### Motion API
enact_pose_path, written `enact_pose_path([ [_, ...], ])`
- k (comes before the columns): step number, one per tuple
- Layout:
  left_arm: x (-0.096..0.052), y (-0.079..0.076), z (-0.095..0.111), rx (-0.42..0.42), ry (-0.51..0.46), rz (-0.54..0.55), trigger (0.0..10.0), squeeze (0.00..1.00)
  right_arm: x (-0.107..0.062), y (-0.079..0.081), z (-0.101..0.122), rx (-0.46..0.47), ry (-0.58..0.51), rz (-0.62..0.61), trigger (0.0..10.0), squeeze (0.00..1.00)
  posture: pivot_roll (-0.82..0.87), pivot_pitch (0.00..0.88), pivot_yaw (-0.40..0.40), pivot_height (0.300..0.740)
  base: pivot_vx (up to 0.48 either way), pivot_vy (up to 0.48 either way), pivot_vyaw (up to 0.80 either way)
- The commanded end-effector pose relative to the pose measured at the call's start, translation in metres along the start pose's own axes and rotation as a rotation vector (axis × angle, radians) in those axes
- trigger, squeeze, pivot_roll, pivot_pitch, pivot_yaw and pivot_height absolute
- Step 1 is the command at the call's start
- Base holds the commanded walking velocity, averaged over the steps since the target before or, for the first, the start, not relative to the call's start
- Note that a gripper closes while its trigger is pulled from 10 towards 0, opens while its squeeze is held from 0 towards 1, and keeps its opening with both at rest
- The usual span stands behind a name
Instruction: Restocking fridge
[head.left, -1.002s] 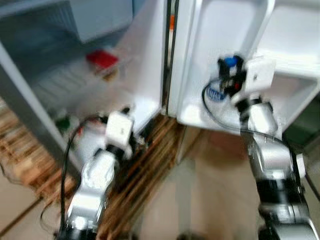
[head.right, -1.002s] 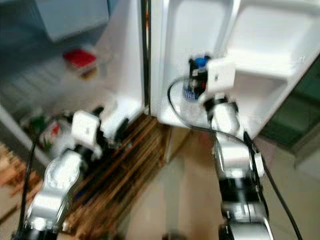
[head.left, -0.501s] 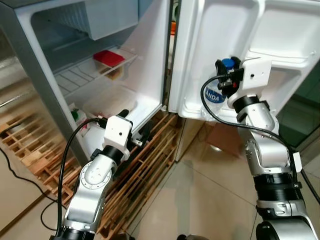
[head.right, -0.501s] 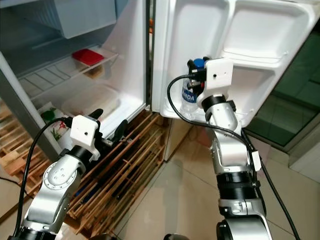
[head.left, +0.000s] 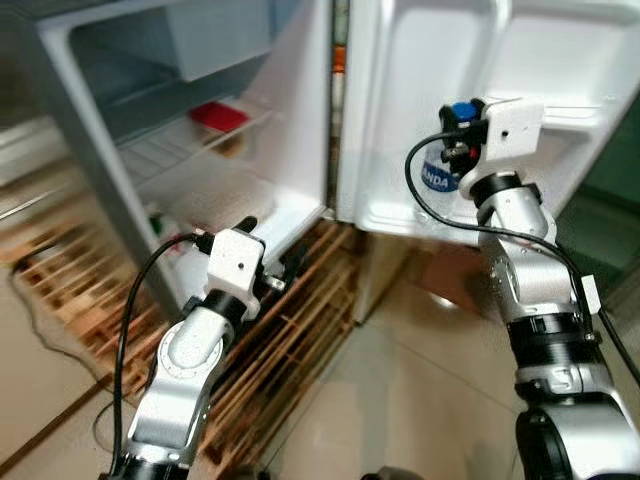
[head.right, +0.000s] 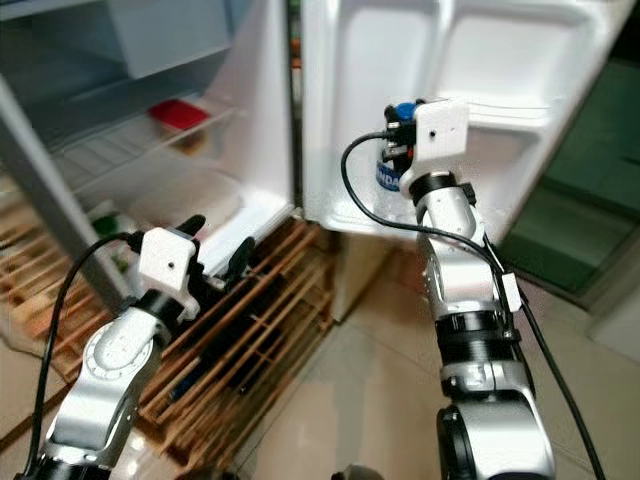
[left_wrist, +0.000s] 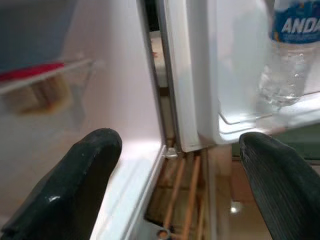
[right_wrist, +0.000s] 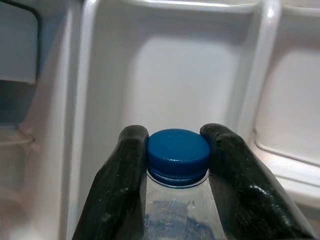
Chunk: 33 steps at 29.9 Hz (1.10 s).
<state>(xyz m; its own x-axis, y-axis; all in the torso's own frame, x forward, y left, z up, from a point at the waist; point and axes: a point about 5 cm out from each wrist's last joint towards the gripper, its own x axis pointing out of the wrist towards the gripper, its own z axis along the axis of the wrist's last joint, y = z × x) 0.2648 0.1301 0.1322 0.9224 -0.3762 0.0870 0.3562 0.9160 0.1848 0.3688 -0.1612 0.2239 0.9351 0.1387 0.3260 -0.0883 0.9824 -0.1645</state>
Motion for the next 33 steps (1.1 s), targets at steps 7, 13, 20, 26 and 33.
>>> enact_pose_path([
  [7, -0.002, 0.001, 0.004, 0.002, -0.007, 0.006, 10.0, 0.00, 0.014, -0.002, 0.009, 0.002, -0.055, -0.002, 0.0, 0.00, 0.05, 0.000, -0.025, 0.740, 0.408, 0.000, 0.00],
  [13, -0.003, 0.001, 0.004, 0.004, -0.001, 0.016, 10.0, 0.00, 0.018, 0.001, 0.008, 0.042, -0.055, 0.005, 0.0, 0.00, 0.05, 0.000, -0.019, 0.740, 0.000, 0.000, 0.00],
  [20, -0.005, 0.002, 0.005, 0.007, 0.005, 0.014, 10.0, 0.00, 0.021, 0.003, 0.006, 0.049, -0.054, 0.013, 0.0, 0.00, 0.06, 0.000, -0.015, 0.740, 0.000, 0.000, 0.00],
  [26, -0.009, 0.005, 0.006, 0.019, 0.011, 0.029, 10.0, 0.00, 0.026, 0.009, 0.006, 0.054, -0.063, 0.025, 0.0, 0.00, 0.08, 0.000, -0.014, 0.740, 0.000, 0.000, 0.00],
  [33, -0.012, 0.007, 0.008, 0.029, 0.007, 0.036, 10.0, 0.00, 0.030, 0.014, 0.008, 0.023, -0.093, 0.044, 0.0, 0.00, 0.10, 0.000, -0.009, 0.740, 0.000, 0.000, 0.00],
])
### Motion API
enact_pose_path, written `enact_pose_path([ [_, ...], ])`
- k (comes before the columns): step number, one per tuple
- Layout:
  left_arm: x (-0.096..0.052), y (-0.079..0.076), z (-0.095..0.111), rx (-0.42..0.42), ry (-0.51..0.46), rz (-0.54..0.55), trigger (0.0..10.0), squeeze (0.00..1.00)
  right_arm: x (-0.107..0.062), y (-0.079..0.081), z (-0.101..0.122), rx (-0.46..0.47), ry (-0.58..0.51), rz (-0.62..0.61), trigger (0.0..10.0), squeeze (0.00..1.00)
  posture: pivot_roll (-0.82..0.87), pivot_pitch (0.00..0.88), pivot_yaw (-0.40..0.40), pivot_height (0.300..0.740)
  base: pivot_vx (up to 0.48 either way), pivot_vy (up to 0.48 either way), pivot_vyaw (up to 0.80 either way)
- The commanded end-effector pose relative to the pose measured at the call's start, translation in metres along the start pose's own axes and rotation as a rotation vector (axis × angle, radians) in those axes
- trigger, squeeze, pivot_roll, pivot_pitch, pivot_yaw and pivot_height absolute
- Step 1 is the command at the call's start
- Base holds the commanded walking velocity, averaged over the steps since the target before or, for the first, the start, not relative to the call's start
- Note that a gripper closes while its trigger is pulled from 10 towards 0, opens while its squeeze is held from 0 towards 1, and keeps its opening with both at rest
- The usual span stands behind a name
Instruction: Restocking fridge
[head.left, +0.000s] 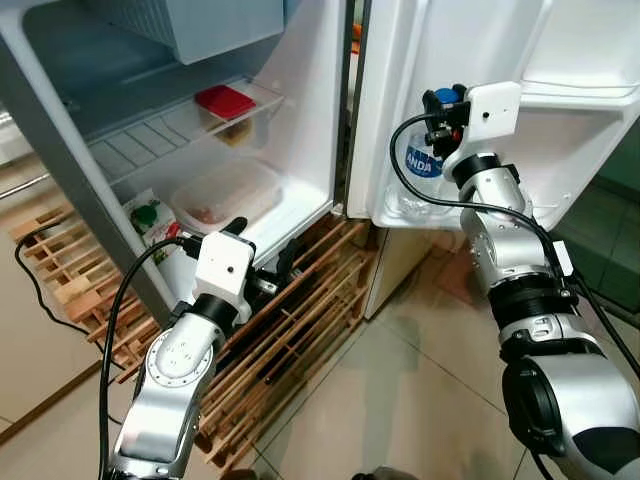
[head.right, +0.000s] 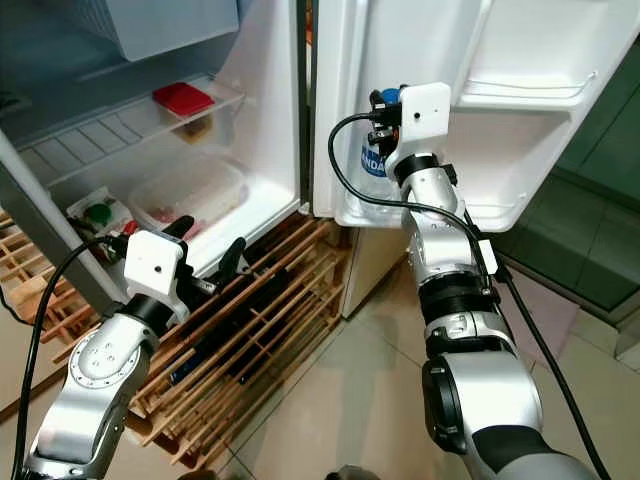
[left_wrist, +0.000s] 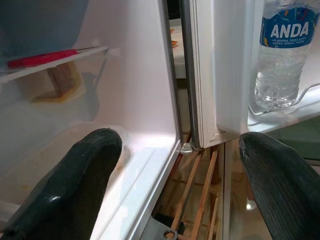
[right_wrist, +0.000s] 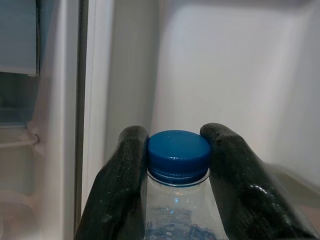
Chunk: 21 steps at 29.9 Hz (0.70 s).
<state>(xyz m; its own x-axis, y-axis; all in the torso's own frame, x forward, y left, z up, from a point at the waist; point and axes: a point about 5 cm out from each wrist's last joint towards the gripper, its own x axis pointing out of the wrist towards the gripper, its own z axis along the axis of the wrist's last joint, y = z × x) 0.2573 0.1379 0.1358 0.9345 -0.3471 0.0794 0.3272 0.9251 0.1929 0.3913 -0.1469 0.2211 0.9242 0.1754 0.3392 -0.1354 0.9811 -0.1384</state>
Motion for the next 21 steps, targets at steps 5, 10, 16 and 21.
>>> enact_pose_path([
  [5, -0.010, 0.005, 0.008, 0.043, -0.004, 0.012, 10.0, 0.00, 0.012, -0.002, 0.011, -0.037, -0.052, -0.016, 0.0, 0.00, 0.15, 0.008, 0.011, 0.740, 0.000, 0.000, 0.00],
  [10, -0.027, 0.013, 0.015, 0.071, 0.015, 0.021, 10.0, 0.00, 0.014, -0.001, 0.010, -0.050, -0.047, -0.025, 0.0, 0.00, 0.20, 0.066, 0.034, 0.740, 0.000, 0.000, 0.00],
  [16, -0.046, 0.014, 0.018, 0.088, 0.052, 0.017, 10.0, 0.00, 0.012, -0.006, 0.003, -0.054, -0.028, -0.061, 0.0, 0.00, 0.23, 0.127, 0.052, 0.740, 0.000, 0.000, 0.00],
  [21, -0.053, 0.016, 0.025, 0.101, 0.068, 0.009, 10.0, 0.00, 0.007, -0.011, -0.007, -0.052, 0.008, -0.088, 0.0, 0.00, 0.24, 0.164, 0.062, 0.740, 0.000, 0.000, 0.00],
])
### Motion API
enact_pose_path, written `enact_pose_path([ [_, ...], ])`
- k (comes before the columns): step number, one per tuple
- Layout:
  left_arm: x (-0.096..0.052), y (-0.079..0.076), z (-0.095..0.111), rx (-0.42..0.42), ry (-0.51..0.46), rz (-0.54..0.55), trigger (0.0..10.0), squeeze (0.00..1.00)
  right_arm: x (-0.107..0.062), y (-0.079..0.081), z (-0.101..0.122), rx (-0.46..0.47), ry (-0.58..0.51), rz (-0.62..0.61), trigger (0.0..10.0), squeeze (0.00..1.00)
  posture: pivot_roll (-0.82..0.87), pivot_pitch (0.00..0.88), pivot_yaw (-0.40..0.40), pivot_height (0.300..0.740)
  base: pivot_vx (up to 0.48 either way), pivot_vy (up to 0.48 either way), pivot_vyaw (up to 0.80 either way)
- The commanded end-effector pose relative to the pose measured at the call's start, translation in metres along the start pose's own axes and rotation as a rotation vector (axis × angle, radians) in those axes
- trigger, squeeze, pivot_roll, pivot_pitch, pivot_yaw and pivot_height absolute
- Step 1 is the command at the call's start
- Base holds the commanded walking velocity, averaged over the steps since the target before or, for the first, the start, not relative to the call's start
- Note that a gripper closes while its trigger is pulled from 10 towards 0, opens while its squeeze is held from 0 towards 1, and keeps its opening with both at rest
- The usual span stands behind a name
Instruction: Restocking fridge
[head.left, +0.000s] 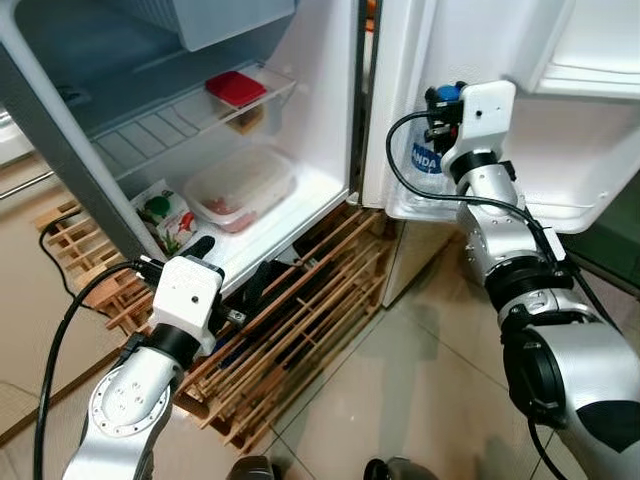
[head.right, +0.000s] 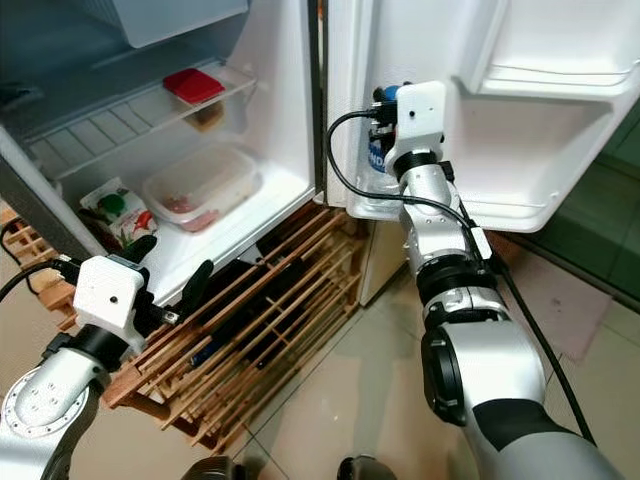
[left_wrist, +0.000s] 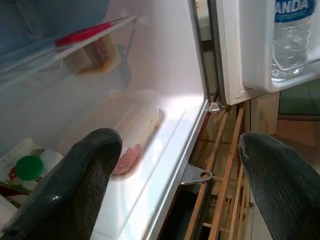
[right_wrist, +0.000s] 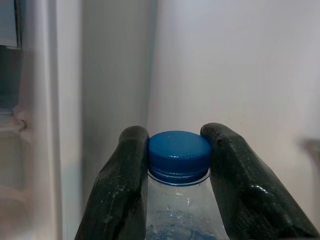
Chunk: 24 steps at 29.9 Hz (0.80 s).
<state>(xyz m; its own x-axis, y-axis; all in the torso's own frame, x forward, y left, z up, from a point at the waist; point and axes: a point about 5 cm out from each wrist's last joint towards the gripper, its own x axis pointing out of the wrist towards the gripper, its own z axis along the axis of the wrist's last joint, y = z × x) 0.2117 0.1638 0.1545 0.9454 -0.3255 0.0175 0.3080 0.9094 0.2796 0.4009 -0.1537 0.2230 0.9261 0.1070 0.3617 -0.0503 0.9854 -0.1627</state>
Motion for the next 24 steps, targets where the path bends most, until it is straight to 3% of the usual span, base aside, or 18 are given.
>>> enact_pose_path([
  [1, -0.004, 0.004, 0.004, 0.011, 0.004, 0.001, 10.0, 0.00, -0.002, -0.003, -0.006, -0.002, 0.024, -0.019, 0.0, 0.00, 0.24, 0.167, 0.063, 0.740, 0.000, 0.000, 0.00],
  [6, -0.008, 0.004, 0.007, 0.010, 0.013, -0.006, 10.0, 0.00, -0.004, -0.009, -0.008, -0.025, 0.031, -0.036, 0.0, 0.00, 0.24, 0.192, 0.067, 0.740, 0.000, 0.000, 0.00],
  [7, -0.008, 0.004, 0.007, 0.009, 0.015, -0.009, 10.0, 0.00, -0.004, -0.012, -0.009, -0.047, 0.039, -0.053, 4.7, 0.09, 0.24, 0.192, 0.067, 0.740, 0.000, 0.000, 0.00],
  [8, -0.009, 0.003, 0.008, 0.008, 0.017, -0.011, 10.0, 0.00, -0.004, -0.014, -0.009, -0.059, 0.047, -0.062, 4.7, 0.09, 0.24, 0.198, 0.067, 0.740, 0.000, 0.000, 0.00],
  [9, -0.010, 0.003, 0.008, 0.007, 0.021, -0.014, 10.0, 0.00, -0.005, -0.017, -0.010, -0.064, 0.053, -0.077, 10.0, 1.00, 0.25, 0.201, 0.068, 0.740, 0.000, 0.000, 0.00],
  [24, -0.007, 0.007, 0.008, 0.004, 0.051, -0.017, 10.0, 0.00, -0.004, -0.014, -0.011, -0.050, 0.053, -0.099, 10.0, 1.00, 0.25, 0.185, 0.072, 0.740, 0.000, 0.000, 0.00],
])
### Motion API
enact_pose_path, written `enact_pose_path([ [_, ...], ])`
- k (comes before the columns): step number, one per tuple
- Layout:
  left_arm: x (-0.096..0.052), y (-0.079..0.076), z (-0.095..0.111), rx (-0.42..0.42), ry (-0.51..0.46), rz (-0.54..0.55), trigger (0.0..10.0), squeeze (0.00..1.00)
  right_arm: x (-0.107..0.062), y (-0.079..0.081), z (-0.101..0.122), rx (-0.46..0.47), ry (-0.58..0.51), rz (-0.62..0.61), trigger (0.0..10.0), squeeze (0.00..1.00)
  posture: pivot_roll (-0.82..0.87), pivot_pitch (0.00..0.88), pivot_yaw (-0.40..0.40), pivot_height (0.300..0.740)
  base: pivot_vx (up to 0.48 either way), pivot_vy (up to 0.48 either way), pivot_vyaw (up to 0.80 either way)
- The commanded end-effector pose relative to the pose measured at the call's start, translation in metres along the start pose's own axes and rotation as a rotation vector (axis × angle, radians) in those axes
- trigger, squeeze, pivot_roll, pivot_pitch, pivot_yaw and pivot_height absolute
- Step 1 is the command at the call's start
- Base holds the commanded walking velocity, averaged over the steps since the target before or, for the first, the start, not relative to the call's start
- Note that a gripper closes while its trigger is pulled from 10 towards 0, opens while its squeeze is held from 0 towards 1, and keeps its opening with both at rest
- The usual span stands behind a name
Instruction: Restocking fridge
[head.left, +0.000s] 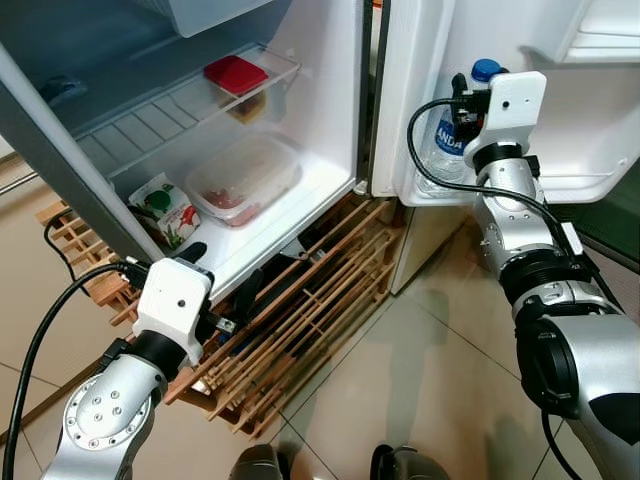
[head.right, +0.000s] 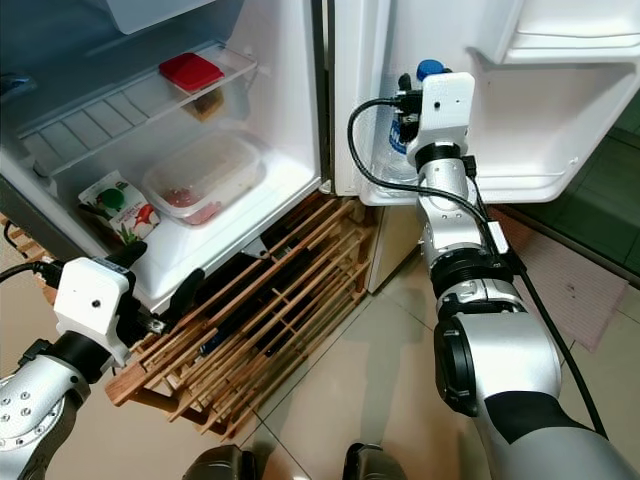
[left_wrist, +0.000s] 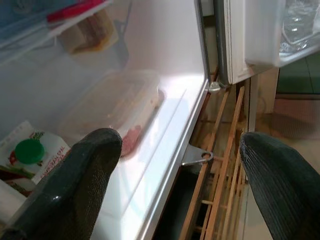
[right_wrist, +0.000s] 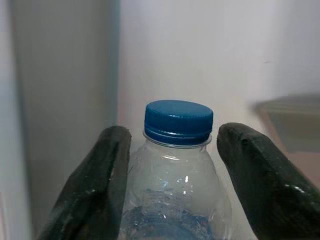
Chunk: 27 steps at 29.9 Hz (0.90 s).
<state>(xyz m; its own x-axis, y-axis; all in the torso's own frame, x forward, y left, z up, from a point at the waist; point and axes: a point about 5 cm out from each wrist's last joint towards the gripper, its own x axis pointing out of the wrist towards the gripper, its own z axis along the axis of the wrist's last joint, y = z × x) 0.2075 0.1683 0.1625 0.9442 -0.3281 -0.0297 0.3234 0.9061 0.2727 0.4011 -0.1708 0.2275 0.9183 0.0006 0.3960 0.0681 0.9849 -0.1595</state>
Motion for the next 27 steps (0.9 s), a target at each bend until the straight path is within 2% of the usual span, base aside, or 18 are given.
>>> enact_pose_path([
  [1, -0.0013, 0.0020, 0.0007, 0.011, 0.007, -0.002, 10.0, 0.00, -0.0042, 0.0030, -0.0114, -0.019, 0.066, 0.009, 10.0, 1.00, 0.25, 0.183, 0.071, 0.740, 0.000, 0.000, 0.00],
  [27, 0.0051, 0.0019, 0.0015, 0.019, -0.002, -0.013, 10.0, 0.00, -0.0031, 0.0033, -0.0118, 0.018, 0.080, -0.018, 10.0, 1.00, 0.26, 0.160, 0.065, 0.740, 0.000, 0.000, 0.00],
])
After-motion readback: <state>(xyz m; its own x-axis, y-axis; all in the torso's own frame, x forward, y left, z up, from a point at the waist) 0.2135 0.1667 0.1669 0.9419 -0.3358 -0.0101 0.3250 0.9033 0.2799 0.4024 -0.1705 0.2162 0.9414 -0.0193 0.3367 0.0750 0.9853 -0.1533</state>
